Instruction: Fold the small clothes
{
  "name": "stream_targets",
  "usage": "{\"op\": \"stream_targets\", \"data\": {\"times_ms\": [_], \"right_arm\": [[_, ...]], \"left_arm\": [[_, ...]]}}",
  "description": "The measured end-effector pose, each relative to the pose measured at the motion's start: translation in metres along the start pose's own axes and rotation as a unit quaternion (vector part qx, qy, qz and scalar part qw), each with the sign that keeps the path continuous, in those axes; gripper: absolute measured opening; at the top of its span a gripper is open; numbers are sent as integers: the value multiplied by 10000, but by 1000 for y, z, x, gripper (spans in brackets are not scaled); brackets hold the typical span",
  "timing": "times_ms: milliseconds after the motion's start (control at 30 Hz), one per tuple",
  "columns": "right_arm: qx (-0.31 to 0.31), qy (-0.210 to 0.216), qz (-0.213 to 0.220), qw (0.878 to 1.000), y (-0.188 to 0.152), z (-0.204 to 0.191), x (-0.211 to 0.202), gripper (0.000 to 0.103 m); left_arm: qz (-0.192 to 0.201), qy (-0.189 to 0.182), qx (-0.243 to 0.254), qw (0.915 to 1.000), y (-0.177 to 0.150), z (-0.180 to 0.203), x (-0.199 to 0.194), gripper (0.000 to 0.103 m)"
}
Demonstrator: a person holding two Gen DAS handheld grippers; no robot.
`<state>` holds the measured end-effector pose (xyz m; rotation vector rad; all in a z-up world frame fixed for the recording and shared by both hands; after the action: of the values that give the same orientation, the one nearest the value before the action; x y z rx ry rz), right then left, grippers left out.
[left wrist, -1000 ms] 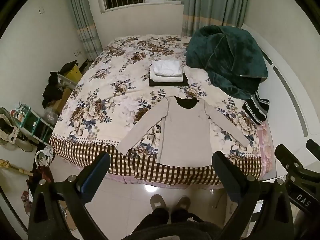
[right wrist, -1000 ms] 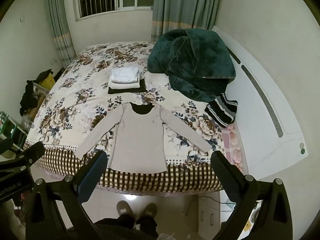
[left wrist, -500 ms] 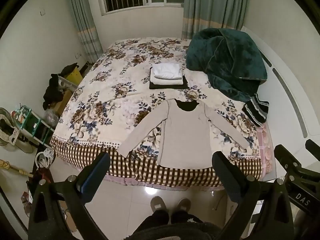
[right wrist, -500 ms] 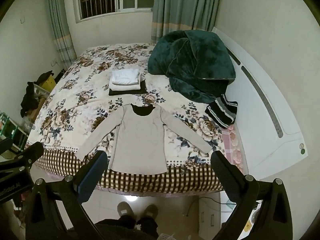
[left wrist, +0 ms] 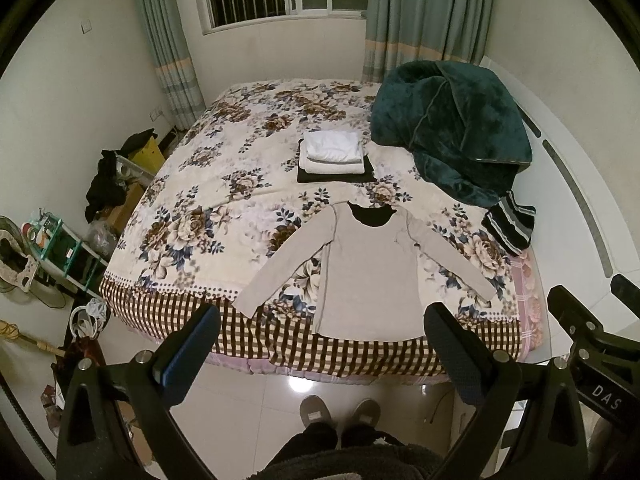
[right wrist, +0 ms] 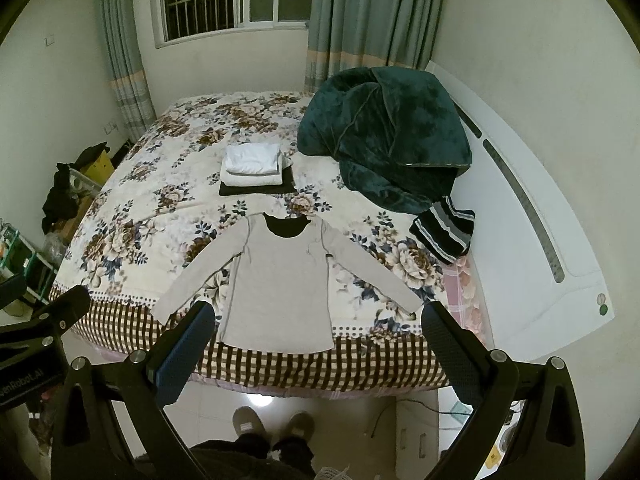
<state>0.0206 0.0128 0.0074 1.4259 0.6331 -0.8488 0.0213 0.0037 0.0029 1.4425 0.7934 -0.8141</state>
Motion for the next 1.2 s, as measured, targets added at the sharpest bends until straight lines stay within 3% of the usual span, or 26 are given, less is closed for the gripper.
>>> {"op": "stream_targets", "data": {"times_ms": [1200], "right_arm": [[-18, -18, 101, 9999, 9, 3, -9, 103]], "left_arm": [[109, 13, 11, 9999, 7, -3, -7, 103]]}}
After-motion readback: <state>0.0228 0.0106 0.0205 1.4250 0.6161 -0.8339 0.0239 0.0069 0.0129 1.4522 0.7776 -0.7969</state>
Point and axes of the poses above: each gripper's, at about its wrist camera, not at the fingertips, and x roughly the way its jaws point, z to its right, y to its top, the point moved 2 cm from there along x, roughly the way its jaws point, and after that the axes turned 1 degree about -z, right-handed, at the moved point
